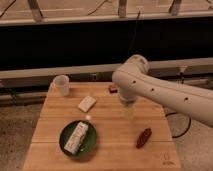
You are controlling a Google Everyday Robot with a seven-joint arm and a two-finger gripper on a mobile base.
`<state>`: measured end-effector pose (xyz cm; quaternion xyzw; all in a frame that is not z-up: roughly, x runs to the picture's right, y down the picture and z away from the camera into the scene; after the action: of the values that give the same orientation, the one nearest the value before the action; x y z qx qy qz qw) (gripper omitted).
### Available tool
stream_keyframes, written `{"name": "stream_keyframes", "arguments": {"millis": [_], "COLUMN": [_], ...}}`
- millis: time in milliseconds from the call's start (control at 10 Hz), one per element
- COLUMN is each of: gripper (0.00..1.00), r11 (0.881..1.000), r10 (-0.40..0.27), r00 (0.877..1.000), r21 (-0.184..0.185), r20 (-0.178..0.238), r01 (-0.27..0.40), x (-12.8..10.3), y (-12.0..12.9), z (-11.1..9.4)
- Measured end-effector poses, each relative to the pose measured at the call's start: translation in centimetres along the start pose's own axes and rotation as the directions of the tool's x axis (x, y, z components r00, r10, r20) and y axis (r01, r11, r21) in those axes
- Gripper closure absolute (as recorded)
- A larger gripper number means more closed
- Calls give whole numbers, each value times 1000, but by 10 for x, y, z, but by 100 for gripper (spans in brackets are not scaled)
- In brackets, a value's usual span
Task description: Move the arm in a circular motion
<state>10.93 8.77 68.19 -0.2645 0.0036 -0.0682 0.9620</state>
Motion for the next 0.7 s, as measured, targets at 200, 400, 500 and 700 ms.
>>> {"name": "stream_keyframes", "arguments": {"millis": [200,400,500,700], "gripper": [20,20,20,20], "r11": [1000,1000,1000,1000], "r10": [6,-2,-7,-13], "r00": [1000,1000,1000,1000], "r21": [7,12,7,7], "r20": [6,9,4,4], "r01": [-6,2,7,13], "x": [8,2,0,-6], "y": [2,-5,0,2], "z": [2,1,3,4]}}
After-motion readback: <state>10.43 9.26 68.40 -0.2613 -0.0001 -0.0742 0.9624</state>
